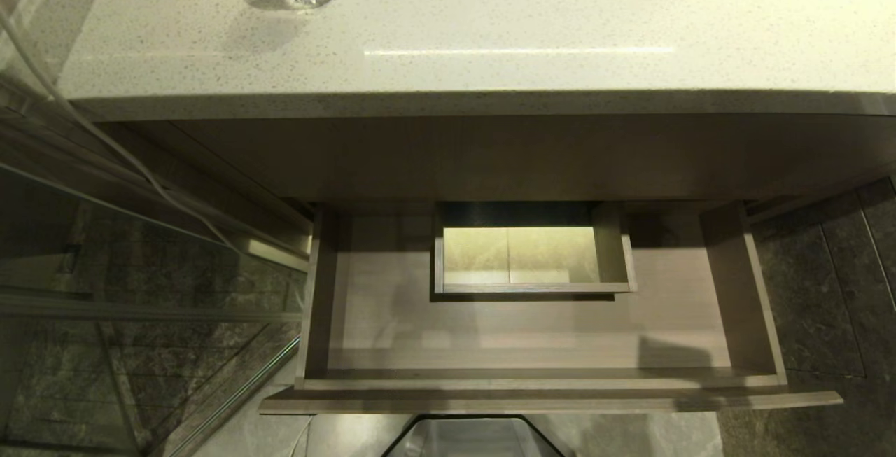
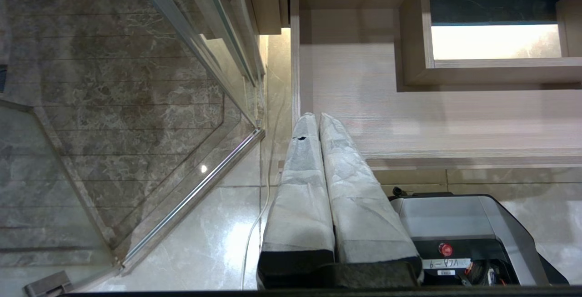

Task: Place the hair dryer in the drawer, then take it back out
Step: Put it into the drawer

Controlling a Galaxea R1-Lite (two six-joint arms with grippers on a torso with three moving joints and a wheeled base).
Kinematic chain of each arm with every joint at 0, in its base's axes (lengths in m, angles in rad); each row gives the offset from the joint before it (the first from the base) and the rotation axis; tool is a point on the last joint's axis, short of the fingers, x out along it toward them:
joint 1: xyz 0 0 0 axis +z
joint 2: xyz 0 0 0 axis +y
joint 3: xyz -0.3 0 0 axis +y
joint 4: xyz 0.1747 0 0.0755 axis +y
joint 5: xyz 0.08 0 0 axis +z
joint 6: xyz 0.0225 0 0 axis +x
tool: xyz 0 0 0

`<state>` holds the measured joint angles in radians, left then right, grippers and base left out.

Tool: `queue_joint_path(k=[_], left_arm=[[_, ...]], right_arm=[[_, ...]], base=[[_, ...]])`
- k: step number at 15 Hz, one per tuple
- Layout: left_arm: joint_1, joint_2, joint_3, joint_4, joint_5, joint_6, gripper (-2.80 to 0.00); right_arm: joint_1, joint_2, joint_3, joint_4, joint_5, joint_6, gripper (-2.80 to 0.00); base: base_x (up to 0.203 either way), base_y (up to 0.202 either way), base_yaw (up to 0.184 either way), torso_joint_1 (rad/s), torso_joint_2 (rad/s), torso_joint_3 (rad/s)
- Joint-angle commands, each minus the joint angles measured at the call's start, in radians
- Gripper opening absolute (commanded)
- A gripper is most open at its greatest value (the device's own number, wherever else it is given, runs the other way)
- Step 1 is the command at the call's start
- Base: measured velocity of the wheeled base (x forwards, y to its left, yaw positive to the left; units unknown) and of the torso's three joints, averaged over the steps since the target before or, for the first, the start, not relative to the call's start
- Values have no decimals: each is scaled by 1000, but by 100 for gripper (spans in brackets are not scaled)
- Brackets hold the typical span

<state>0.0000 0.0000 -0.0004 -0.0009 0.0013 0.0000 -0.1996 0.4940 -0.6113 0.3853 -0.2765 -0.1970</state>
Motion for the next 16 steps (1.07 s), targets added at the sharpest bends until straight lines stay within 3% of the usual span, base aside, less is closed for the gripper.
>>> queue_joint_path(k=[1, 9, 16], left_arm=[[0, 0, 0, -1, 0, 0, -280], [0, 0, 0, -1, 0, 0, -280], [0, 0, 0, -1, 0, 0, -280]], right_arm=[[0, 6, 1, 1, -3, -4, -280], [0, 6, -1, 5, -7, -5, -280], [0, -5, 4, 24, -6, -5, -280]], base=[[0, 0, 0, 0, 0, 0], [0, 0, 0, -6, 9, 6], [0, 0, 0, -166, 336, 168]])
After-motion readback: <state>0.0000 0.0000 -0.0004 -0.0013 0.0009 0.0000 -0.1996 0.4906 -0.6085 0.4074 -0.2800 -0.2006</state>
